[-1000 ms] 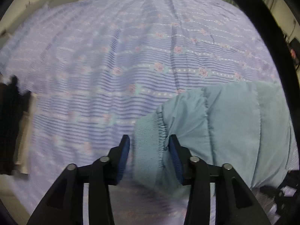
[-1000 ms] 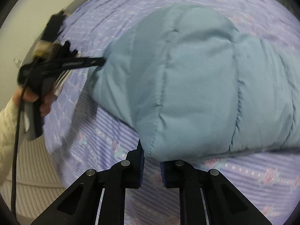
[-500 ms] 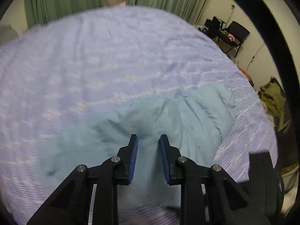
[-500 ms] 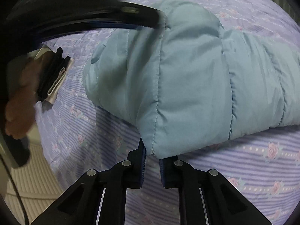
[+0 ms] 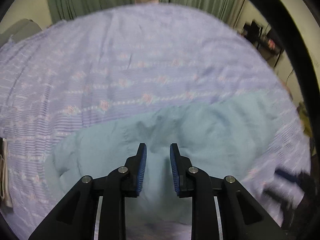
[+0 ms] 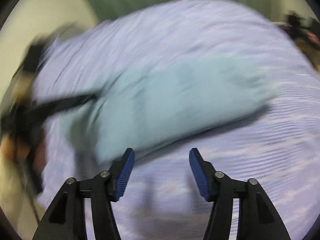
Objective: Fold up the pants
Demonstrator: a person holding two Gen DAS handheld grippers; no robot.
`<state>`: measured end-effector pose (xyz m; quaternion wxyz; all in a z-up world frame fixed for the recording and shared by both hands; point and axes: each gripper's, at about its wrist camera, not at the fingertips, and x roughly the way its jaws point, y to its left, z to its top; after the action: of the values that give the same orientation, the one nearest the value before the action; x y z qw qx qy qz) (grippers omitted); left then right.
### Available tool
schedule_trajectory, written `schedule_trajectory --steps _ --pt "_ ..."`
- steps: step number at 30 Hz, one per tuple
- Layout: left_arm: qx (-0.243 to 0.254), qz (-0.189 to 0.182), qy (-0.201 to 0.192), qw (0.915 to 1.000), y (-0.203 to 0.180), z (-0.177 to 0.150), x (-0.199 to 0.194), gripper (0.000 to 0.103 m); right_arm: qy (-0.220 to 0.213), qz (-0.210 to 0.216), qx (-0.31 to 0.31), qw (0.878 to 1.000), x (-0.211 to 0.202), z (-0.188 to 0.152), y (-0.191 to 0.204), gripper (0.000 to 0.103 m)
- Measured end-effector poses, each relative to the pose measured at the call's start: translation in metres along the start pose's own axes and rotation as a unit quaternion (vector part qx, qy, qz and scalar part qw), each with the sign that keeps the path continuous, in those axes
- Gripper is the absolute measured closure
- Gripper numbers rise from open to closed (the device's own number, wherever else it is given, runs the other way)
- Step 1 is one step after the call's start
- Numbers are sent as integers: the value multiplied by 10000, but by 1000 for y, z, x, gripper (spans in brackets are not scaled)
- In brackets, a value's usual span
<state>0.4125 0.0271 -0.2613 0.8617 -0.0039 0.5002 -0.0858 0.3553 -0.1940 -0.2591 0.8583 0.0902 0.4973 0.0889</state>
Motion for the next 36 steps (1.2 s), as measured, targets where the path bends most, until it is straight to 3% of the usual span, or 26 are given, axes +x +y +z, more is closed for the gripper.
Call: schedule_trajectory --steps 3,5,10,14,22,29,32,34,36 --pt "-180 -272 -195 9993 -19 -6 -16 79 -615 -502 610 9950 -22 21 -50 31" --pt "-233 -370 -260 9987 -36 -7 -11 79 -741 -641 854 9915 -23 31 -75 30" --pt "-219 -384 -113 9990 -65 -9 20 83 -970 -613 1333 9844 -4 45 -120 26" --pt "-235 -231 55 9994 -71 -14 40 85 -840 -559 1332 9859 28 51 -136 26" --pt "46 629 310 9975 -67 -27 74 99 -564 -117 1395 9885 68 54 -152 24" --pt "-474 560 368 9966 -48 -30 74 99 -482 203 1409 9886 85 55 -152 19" --pt "-389 600 364 9968 -52 -31 74 99 -444 379 1562 9860 97 54 -160 18" --pt "-278 666 353 9968 -53 -32 74 99 -436 436 1590 9854 100 56 -161 23" --pt "-357 622 363 9968 -51 -30 77 99 -402 567 1541 9856 102 59 -159 35"
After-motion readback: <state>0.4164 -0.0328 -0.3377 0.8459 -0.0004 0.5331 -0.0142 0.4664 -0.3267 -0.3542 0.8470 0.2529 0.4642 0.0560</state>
